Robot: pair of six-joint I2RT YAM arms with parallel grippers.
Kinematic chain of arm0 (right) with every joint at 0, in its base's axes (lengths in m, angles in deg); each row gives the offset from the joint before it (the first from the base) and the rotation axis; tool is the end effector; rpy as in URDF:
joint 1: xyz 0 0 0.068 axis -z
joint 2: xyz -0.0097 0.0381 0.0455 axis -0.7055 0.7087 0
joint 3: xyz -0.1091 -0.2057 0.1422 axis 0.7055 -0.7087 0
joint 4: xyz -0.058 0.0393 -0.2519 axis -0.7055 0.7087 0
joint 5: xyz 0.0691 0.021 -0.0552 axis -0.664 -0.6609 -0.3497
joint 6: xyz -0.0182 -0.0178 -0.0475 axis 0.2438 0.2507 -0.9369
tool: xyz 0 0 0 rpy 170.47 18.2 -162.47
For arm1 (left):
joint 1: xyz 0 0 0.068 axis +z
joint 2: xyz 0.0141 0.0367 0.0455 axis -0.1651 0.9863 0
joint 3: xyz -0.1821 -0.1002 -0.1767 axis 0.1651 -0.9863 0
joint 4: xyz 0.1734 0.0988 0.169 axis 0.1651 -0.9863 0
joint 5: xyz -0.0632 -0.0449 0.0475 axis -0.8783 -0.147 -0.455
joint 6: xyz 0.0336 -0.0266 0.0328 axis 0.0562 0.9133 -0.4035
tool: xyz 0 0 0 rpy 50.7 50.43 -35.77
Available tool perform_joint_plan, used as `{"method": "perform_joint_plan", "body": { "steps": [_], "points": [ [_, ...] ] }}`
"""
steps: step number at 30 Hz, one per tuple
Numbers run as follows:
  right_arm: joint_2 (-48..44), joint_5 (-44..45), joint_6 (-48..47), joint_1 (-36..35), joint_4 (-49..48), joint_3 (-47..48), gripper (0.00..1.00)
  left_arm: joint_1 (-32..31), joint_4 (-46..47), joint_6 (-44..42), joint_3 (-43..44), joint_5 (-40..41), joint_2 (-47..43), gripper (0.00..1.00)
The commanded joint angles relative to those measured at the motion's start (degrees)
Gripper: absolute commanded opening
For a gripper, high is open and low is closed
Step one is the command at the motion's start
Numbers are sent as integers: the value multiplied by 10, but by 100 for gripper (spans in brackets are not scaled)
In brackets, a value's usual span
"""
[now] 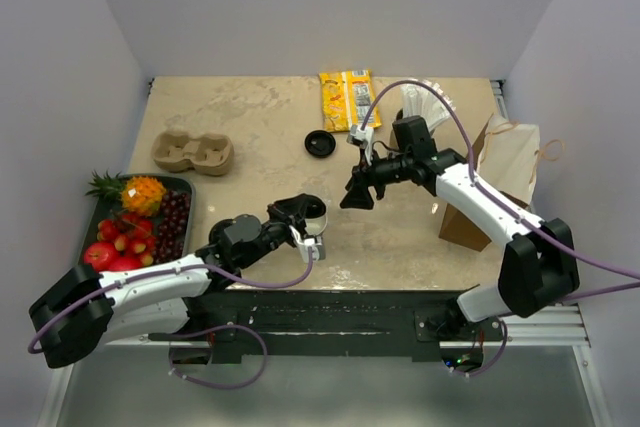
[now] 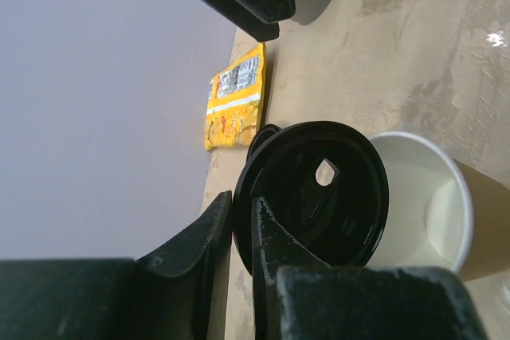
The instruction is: Pack the takeout coffee
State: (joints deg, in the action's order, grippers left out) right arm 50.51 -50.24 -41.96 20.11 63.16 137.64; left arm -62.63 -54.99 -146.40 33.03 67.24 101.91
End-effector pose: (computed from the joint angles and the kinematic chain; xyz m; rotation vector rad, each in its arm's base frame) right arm 0.2671 0.1534 0.2806 -1.1707 1.9220 1.1089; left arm 0.1350 -0.1756 0.2150 1.3733 0.9870 0.1409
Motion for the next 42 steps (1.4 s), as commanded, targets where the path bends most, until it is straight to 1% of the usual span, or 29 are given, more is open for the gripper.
{"method": "perform_joint_plan", "body": {
  "steps": [1,9,12,19,23,28,32,35,36,39,42],
  "points": [
    [-9,-6,48,-13,-127,-38,65,-12,76,-18,-19,15,-2,0],
    [11,12,71,-25,-190,-55,64,-25,76,-23,-22,36,-3,0],
    [16,25,78,-31,-209,-64,64,-26,47,-15,-16,23,-15,8],
    [33,39,119,-38,-256,-79,63,-32,-7,12,-1,6,-22,9],
    [36,49,127,-41,-282,-85,62,-39,-34,20,2,0,-27,9],
    [37,50,135,-43,-294,-89,62,-56,-33,20,2,19,-19,9],
    [36,51,135,-42,-295,-92,62,-67,-15,10,-4,42,-11,9],
    [37,31,131,-43,-289,-90,63,-69,2,-1,-3,61,-2,5],
    [36,-1,128,-42,-289,-90,63,-69,5,-5,-3,65,0,2],
    [36,-43,135,-42,-301,-95,64,-69,13,-15,-3,77,0,1],
    [38,-64,131,-43,-301,-95,65,-69,15,-21,-9,82,-6,0]
  ]
}}
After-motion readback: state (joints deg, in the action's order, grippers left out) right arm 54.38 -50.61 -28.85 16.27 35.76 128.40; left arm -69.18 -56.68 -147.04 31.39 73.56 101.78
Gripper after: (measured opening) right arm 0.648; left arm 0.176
